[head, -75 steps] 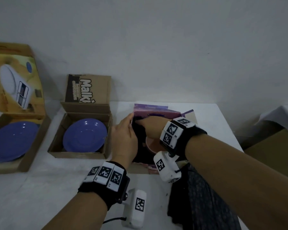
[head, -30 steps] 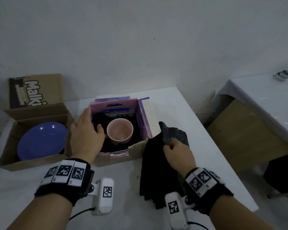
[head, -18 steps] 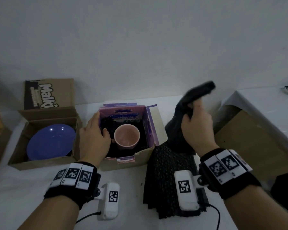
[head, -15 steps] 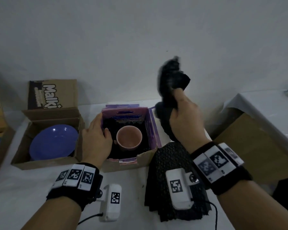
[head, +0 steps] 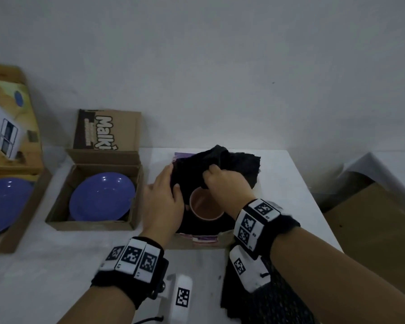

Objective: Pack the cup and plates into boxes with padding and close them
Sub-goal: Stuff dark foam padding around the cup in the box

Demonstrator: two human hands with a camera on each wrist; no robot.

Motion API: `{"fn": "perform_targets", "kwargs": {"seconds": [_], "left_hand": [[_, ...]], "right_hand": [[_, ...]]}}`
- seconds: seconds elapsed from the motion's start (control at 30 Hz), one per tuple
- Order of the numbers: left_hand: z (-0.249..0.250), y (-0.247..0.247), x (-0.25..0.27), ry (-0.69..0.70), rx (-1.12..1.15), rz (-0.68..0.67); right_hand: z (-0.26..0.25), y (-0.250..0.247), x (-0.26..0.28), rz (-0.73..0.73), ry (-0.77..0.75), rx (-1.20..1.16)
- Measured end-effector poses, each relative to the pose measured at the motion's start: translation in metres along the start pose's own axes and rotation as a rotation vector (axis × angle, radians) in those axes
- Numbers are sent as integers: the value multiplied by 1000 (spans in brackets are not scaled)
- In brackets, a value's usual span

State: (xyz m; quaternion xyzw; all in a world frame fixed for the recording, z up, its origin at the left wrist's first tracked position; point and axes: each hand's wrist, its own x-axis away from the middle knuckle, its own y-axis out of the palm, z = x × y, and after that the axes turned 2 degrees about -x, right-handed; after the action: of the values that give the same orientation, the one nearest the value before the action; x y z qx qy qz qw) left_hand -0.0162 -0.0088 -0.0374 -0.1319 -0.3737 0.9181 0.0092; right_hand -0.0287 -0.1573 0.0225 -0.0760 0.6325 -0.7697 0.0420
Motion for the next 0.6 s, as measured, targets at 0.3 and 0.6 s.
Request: {"fn": "perform_targets", "kwargs": {"seconds": [0.3,0.6], "left_hand": [[0,0,1,-31,5,-7],[0,2,0,-37,42,10]], "right_hand": [[8,20,-12,-231,147,-195],[11,-2,-19,-133,335,-439]]}}
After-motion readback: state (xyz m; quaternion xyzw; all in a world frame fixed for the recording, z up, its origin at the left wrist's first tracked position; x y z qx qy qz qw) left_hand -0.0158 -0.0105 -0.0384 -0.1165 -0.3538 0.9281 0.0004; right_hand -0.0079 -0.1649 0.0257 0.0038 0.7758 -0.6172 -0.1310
